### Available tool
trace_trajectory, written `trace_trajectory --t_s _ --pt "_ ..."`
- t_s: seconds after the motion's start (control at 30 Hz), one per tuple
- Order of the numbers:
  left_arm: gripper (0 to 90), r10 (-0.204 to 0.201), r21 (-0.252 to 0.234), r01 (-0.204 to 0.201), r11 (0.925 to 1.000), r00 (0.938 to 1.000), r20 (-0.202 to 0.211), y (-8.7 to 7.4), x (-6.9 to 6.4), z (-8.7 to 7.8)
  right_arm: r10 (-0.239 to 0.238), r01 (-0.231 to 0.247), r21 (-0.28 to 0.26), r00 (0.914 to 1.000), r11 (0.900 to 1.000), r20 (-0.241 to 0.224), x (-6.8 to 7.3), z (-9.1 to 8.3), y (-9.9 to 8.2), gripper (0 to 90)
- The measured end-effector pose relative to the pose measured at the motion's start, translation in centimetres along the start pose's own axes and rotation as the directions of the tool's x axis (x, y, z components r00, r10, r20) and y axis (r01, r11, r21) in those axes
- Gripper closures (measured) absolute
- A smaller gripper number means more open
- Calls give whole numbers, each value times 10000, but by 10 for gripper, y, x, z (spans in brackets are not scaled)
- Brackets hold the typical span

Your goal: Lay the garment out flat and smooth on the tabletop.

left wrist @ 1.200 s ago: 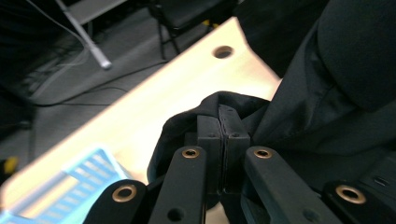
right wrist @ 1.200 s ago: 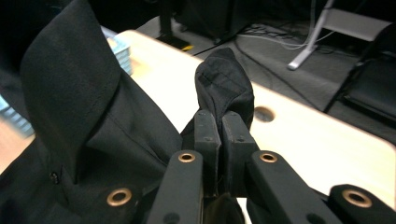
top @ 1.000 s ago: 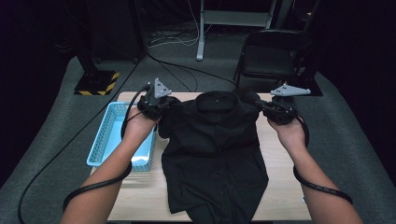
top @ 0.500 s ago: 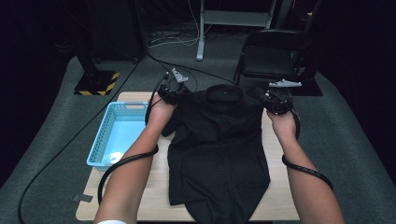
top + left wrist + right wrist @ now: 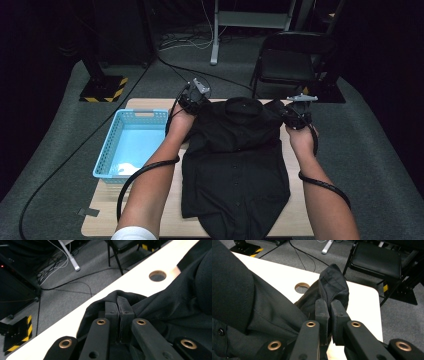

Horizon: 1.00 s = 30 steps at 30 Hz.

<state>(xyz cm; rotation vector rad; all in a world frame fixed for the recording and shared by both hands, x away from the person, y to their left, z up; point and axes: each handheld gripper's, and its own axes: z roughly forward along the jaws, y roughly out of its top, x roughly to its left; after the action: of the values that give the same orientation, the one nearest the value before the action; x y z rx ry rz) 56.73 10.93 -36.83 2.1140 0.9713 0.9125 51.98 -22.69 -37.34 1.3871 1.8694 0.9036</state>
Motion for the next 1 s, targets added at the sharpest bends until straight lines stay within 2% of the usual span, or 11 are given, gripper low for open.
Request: trace_trajectory --t_s 0.1,0.17,0.23,0.33,0.4,0.5,0.63,0.73,0.8,0.93,1.0 --pt "763 -423 178 427 9989 9989 -213 -3 0 8 93 -93 38 10000 9999 36 0 7 -3 769" --pt "568 -719 155 718 9973 9974 61 -6 0 10 212 -213 127 9998 9997 64 0 11 -4 634" --pt "477 -697 94 695 9975 9974 209 -9 0 10 143 -143 97 9999 9999 46 1 12 -6 587" --pt "421 -803 88 800 9968 9961 362 -15 0 6 -95 93 152 9999 9998 108 0 12 -10 532" --pt "399 -1186 -34 1193 9928 9894 840 -25 -1 -1 -157 155 89 9997 9998 204 -1 10 -13 520" --pt "387 -1350 -9 1362 9907 9830 1248 -35 -6 -5 -121 129 -221 9993 9997 345 -4 6 -18 455" --pt "380 -1316 245 1293 9913 9675 2159 -59 -25 -12 141 -119 -567 9991 9983 387 -13 1 -20 427" --pt "376 -896 431 805 9958 9529 2896 -81 -44 -20 463 -474 -528 9987 9975 -207 -16 -5 -26 429" --pt "376 -821 463 705 9964 9364 3412 -97 -57 -26 231 -248 -199 9962 9995 -836 -9 -8 -37 429" --pt "373 -685 611 469 9970 9027 4248 -128 -79 -40 -265 336 292 9757 9990 -2174 18 -13 -77 423" --pt "372 -647 755 346 9965 8934 4446 -140 -86 -44 -441 637 616 9594 9961 -2785 33 -14 -100 421"
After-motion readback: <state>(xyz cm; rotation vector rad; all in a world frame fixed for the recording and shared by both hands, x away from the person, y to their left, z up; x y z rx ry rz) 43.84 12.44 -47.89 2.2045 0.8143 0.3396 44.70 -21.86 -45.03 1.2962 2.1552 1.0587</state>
